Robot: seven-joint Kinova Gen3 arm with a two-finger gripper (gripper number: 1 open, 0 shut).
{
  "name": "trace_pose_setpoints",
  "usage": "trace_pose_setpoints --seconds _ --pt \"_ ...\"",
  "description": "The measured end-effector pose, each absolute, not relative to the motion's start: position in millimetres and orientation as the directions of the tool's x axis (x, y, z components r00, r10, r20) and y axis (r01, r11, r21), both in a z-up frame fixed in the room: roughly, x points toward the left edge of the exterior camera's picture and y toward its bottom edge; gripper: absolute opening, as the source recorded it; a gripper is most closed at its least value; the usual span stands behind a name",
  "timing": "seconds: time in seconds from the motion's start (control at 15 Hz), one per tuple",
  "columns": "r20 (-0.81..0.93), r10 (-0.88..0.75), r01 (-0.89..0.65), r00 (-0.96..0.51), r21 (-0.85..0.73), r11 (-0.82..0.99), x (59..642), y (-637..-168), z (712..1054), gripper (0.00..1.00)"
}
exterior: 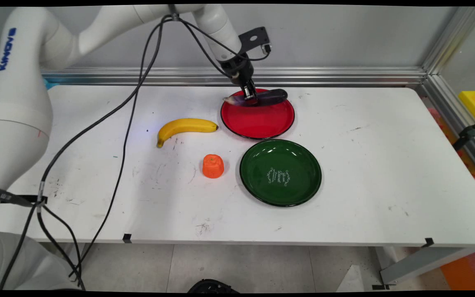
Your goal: Place the picked object on the table
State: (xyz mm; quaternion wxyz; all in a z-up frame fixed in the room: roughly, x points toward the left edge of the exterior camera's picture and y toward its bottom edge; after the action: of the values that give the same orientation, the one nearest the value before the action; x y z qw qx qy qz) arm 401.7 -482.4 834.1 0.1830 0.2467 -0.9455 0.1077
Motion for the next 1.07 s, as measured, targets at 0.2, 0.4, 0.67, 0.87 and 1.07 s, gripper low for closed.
trace_pose_setpoints --seconds 0.2,0.4,0.67,0.87,1.07 --pt "0.395 -0.45 -0.524 -0.801 -0.1 0.846 402.8 -448.2 846.4 0.0" --pt "0.378 -0.45 -0.516 -0.809 -0.09 0.852 406.3 -406.5 851.5 0.0" --pt "0.354 -0.453 -0.508 -0.818 -0.077 0.858 417.3 -364.9 852.2 0.0" --pt "0.336 -0.453 -0.502 -0.826 -0.071 0.862 428.2 -338.5 849.7 0.0" --pt "0.322 -0.454 -0.499 -0.831 -0.07 0.864 439.5 -317.7 844.1 0.0"
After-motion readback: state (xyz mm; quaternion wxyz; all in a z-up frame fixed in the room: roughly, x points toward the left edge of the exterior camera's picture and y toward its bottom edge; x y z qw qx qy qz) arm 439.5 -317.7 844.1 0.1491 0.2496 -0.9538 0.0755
